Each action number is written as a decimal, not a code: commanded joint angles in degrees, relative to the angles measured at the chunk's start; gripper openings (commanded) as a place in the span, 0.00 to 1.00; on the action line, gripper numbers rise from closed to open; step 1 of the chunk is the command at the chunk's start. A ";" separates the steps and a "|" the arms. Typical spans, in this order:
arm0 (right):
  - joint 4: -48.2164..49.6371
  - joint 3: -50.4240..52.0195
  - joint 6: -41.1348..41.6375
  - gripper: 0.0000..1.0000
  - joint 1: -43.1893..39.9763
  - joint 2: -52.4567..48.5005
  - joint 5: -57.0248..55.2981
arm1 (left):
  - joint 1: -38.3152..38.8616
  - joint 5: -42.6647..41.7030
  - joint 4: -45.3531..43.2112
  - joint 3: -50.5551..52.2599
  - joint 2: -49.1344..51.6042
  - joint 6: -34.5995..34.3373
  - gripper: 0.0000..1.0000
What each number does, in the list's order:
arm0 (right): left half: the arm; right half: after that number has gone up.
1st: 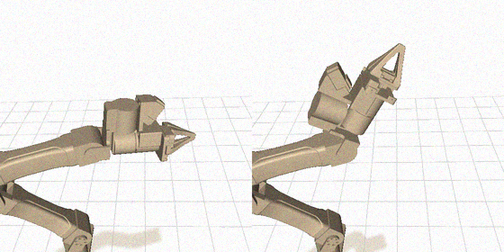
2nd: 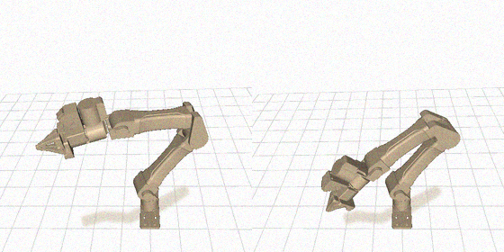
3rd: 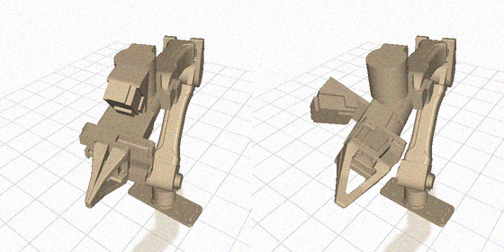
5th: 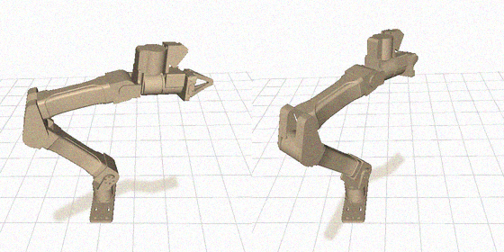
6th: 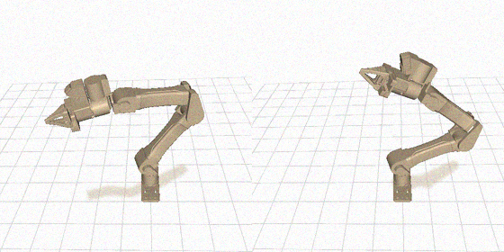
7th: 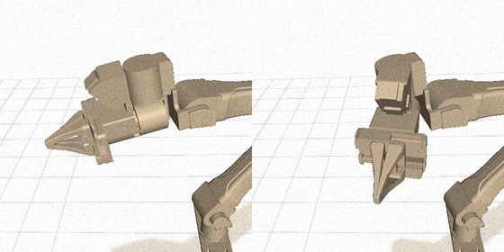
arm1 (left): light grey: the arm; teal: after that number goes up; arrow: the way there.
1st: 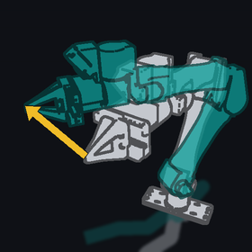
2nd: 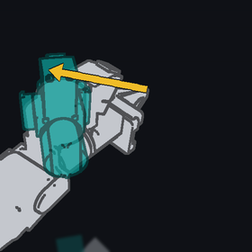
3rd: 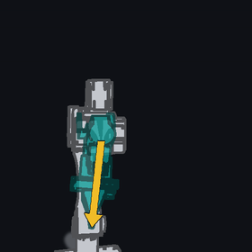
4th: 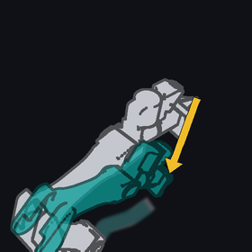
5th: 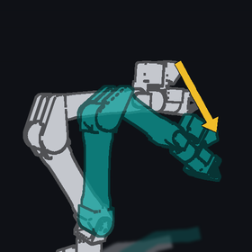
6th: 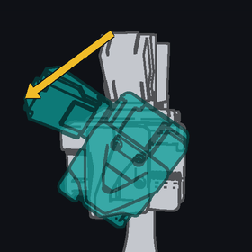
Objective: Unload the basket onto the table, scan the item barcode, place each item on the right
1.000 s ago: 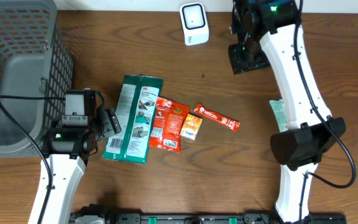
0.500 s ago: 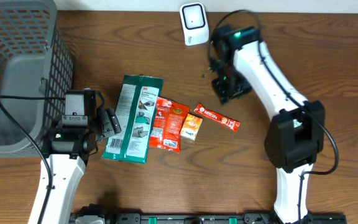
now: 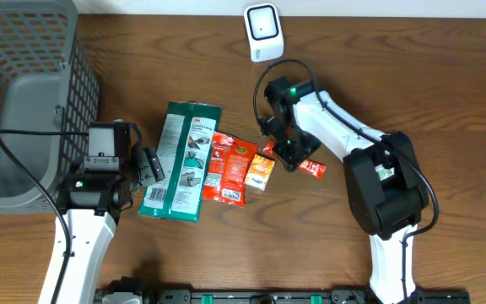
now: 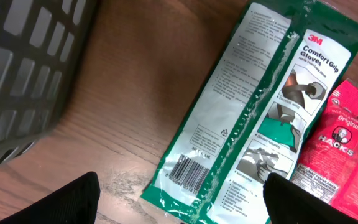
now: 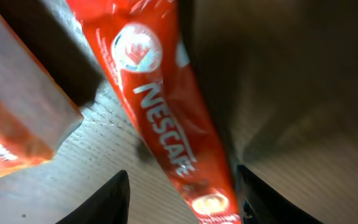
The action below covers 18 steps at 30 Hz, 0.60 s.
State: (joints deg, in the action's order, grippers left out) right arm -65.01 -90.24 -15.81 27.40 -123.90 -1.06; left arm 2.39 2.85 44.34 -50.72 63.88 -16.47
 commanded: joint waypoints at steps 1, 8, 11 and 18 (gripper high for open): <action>1.33 2.32 -1.86 0.45 0.46 0.42 -0.39 | -0.17 -0.33 -0.07 -0.83 0.11 -0.11 0.85; 3.15 2.93 -1.75 0.10 0.39 0.46 -1.66 | -0.20 -0.33 -0.04 -0.83 0.11 -0.11 0.85; 3.54 2.91 -0.28 0.09 0.39 0.46 -1.66 | -0.20 -0.33 -0.07 -0.83 0.11 -0.11 0.85; 1.07 0.09 1.88 0.01 0.20 1.16 0.70 | -0.17 -0.33 -0.04 -0.83 0.11 -0.11 0.85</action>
State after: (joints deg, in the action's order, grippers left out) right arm -62.92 -88.55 -15.84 27.44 -123.57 -2.79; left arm 2.39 2.85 44.34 -50.72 63.88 -16.47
